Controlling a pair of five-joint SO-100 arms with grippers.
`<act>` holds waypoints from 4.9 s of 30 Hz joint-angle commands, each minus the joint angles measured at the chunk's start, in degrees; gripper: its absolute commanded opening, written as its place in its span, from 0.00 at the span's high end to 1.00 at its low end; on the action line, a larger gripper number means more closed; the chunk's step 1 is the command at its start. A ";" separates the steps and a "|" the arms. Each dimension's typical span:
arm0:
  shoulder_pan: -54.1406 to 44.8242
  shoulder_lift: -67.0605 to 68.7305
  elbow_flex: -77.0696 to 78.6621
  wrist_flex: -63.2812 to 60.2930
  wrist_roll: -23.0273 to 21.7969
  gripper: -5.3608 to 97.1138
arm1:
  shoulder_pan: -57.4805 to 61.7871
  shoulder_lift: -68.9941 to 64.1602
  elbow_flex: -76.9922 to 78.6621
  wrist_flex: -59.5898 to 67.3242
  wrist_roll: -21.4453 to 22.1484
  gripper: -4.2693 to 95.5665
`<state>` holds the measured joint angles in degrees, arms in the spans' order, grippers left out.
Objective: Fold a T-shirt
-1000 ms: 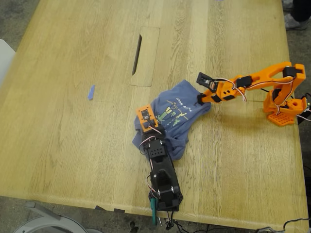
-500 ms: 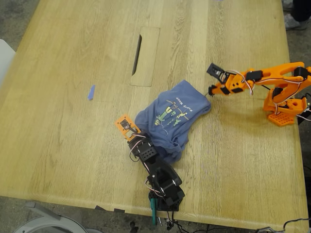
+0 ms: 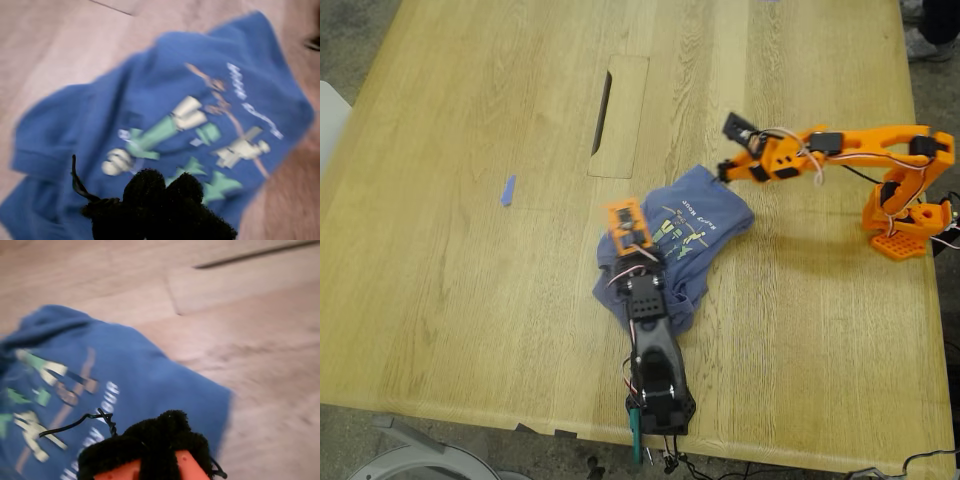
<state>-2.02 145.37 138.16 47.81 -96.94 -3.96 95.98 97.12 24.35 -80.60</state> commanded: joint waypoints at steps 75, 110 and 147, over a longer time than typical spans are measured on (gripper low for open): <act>-76.90 19.60 23.99 -6.50 2.99 0.95 | 60.12 75.85 71.37 16.96 -3.25 0.96; -87.98 61.44 37.53 33.93 -9.76 0.95 | 115.58 99.23 90.00 25.66 -3.16 0.96; -86.75 61.44 37.53 33.93 -2.90 0.94 | 121.55 99.05 90.26 47.20 -13.27 0.87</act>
<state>-89.12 200.48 176.40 81.83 -99.23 114.96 195.21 183.25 70.84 -98.26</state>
